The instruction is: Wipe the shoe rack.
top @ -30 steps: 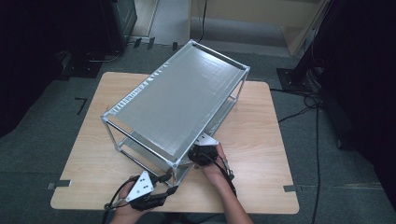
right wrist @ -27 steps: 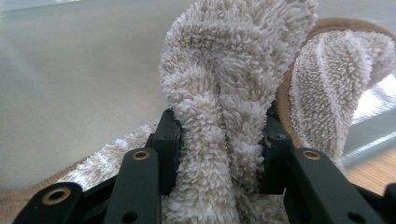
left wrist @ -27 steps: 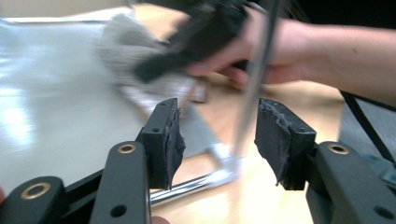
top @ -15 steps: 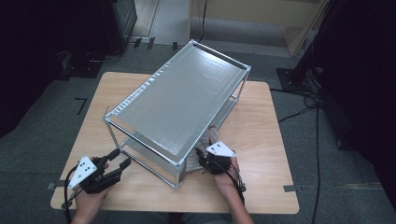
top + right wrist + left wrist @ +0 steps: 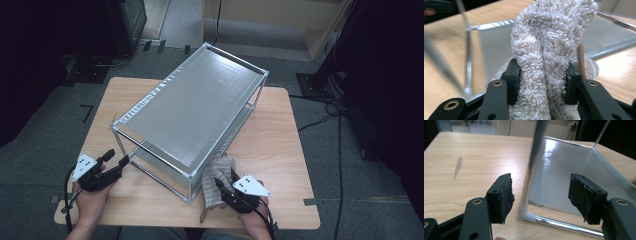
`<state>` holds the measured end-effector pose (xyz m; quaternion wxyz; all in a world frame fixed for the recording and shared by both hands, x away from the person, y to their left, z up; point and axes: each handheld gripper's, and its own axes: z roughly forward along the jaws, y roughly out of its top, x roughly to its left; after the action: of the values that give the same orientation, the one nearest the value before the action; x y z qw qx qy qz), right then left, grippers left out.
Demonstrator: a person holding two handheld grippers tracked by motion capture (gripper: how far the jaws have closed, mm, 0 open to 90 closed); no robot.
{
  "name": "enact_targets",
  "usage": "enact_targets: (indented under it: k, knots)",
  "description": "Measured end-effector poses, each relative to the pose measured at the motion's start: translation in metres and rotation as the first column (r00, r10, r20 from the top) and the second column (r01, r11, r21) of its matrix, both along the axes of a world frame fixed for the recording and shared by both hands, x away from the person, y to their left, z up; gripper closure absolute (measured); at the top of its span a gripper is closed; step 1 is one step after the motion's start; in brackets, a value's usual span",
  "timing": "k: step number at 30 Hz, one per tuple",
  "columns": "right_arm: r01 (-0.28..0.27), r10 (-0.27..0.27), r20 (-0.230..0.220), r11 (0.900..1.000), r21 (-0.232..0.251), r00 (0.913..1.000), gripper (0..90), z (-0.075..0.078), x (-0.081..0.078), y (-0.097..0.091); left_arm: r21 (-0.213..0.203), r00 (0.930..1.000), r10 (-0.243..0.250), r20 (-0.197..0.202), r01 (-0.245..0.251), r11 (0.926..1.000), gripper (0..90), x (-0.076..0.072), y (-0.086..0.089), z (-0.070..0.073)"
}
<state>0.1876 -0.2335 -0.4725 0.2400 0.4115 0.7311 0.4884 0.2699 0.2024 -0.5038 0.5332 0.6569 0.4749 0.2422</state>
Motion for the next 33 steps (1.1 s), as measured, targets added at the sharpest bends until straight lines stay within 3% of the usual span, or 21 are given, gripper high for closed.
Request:
enact_targets:
  k: [6,11,16,20,23,24,26,33]
  knots:
    - [-0.034,0.034,-0.009,0.9992,0.019,0.9994,58.7,-0.002,-0.008,-0.004,0.007,0.9998,0.000,-0.018,0.000,1.0000,42.1,0.014,-0.003,-0.003]
    - [-0.101,0.101,0.006,0.9883,0.114,0.9948,58.3,0.003,-0.020,-0.006,0.020,0.9996,-0.006,-0.026,0.007,0.9998,54.9,0.019,-0.010,-0.004]
    - [-0.128,0.133,-0.026,0.9800,0.152,0.9908,58.1,-0.001,-0.023,0.009,0.043,0.9994,-0.023,-0.027,0.024,0.9988,67.7,0.019,-0.018,-0.004]
    - [-0.137,0.144,-0.084,0.9870,0.084,0.9860,58.2,-0.017,-0.020,0.027,0.057,0.9993,-0.021,-0.030,0.023,0.9981,70.9,0.016,-0.020,-0.004]
    - [-0.109,0.112,-0.182,0.9936,0.030,0.9768,58.6,-0.032,-0.011,0.035,0.023,0.9988,-0.022,-0.044,0.023,0.9995,74.0,0.016,-0.016,-0.005]
    - [-0.097,0.099,-0.207,0.9951,0.022,0.9733,58.6,-0.036,-0.009,0.036,0.019,0.9988,-0.021,-0.044,0.021,0.9996,74.9,0.016,-0.014,-0.005]
    - [-0.085,0.095,-0.230,0.9951,0.051,0.9687,58.9,-0.041,-0.005,0.035,0.020,0.9988,-0.019,-0.046,0.019,0.9996,76.6,0.015,-0.012,-0.005]
    - [-0.074,0.077,-0.295,0.9971,0.019,0.9526,59.0,-0.041,0.005,0.038,0.049,0.9987,-0.031,-0.039,0.033,0.9982,78.8,0.010,-0.010,-0.005]
